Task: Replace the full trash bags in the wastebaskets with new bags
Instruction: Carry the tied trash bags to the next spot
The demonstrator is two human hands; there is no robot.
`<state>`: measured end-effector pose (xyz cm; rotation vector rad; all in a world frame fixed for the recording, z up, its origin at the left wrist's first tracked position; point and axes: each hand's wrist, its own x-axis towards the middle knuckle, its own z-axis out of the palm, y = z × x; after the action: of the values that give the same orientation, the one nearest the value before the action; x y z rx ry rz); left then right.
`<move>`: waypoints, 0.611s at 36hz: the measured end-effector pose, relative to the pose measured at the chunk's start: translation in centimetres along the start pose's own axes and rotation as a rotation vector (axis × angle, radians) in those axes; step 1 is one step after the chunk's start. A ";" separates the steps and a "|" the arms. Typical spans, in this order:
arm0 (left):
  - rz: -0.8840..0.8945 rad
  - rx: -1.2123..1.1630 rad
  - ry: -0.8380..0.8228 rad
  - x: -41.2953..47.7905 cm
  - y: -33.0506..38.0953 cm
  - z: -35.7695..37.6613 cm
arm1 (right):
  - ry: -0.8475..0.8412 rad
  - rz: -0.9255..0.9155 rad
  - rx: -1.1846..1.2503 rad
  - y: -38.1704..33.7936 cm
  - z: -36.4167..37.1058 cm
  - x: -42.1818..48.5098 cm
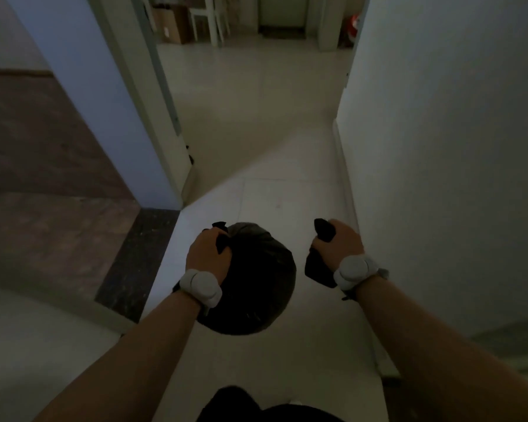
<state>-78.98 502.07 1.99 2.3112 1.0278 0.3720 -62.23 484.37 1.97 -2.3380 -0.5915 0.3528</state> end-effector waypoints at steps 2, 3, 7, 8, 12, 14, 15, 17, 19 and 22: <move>-0.012 -0.017 -0.011 1.8 -0.1 0.0 | -0.007 -0.010 -0.005 -0.6 0.5 1.9; -0.020 -0.030 -0.009 3.5 -0.3 -0.1 | -0.007 -0.018 0.017 -0.9 1.0 3.6; -0.042 -0.020 0.028 11.1 -0.9 -0.1 | -0.009 -0.030 0.033 -2.6 3.0 10.4; -0.045 -0.039 0.033 13.7 -1.0 -0.1 | -0.007 -0.024 0.042 -3.1 3.6 12.7; -0.027 -0.064 0.035 21.3 -1.0 -0.2 | 0.026 -0.015 0.037 -5.3 4.7 19.4; -0.024 -0.058 0.015 25.3 -1.2 -0.3 | 0.037 0.002 0.060 -6.7 5.1 22.8; -0.030 -0.058 0.008 27.1 -1.3 -0.3 | 0.030 0.012 0.069 -7.4 5.2 24.3; -0.024 -0.062 0.000 31.2 -1.1 -0.5 | 0.027 0.040 0.081 -8.6 5.2 27.6; -0.004 -0.035 -0.015 35.0 -0.4 -0.5 | 0.060 0.052 0.110 -9.2 5.4 30.8; 0.032 -0.019 -0.031 42.3 1.4 0.1 | 0.101 0.097 0.155 -9.8 5.8 37.3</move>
<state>-50.02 532.87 3.54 2.3115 0.9689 0.3563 -35.61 512.86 1.24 -2.2246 -0.3894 0.3107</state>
